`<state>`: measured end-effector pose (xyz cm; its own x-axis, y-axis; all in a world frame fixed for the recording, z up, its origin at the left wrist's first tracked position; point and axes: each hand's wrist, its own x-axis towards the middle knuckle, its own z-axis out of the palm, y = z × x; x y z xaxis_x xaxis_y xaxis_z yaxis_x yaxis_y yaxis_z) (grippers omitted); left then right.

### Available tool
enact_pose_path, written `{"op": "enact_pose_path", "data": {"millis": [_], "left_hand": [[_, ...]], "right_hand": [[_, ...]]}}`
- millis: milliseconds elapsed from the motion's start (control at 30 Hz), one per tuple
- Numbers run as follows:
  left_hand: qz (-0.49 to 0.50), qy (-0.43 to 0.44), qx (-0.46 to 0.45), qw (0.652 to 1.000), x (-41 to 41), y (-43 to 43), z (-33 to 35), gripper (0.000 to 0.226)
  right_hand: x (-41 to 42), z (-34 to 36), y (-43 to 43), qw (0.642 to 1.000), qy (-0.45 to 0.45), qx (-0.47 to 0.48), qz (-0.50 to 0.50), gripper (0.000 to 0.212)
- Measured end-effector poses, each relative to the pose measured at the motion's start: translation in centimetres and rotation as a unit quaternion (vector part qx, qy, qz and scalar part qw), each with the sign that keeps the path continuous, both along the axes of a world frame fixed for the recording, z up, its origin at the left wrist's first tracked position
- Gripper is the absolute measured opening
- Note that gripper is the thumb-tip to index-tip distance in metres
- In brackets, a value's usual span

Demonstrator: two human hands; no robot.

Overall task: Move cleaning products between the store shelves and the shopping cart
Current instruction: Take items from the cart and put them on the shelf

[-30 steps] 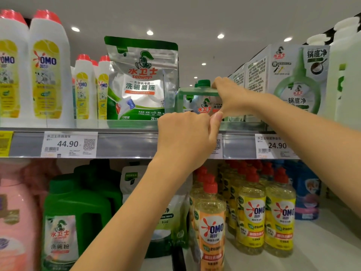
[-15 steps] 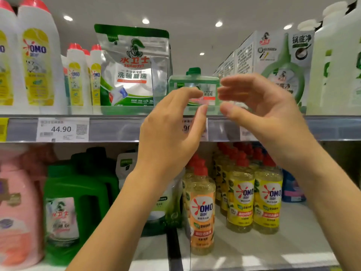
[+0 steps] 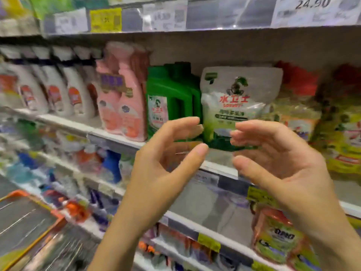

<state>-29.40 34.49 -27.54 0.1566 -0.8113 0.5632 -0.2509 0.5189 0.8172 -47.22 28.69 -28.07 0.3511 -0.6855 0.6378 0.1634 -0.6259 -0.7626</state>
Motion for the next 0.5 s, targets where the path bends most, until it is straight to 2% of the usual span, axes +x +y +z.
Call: {"op": "enact_pose_path", "data": {"millis": [233,500], "left_hand": [[0.141,0.045,0.064,0.987,6.1,7.1,-4.0,0.032],[0.306,0.077,0.115,0.942,16.8,18.1,-7.4,0.032]], "right_hand": [[8.6,-4.0,2.8,0.988,0.064,0.066,0.124,0.038],[23.5,-5.9,8.6,0.954,0.093,0.079,0.273,0.046]]}}
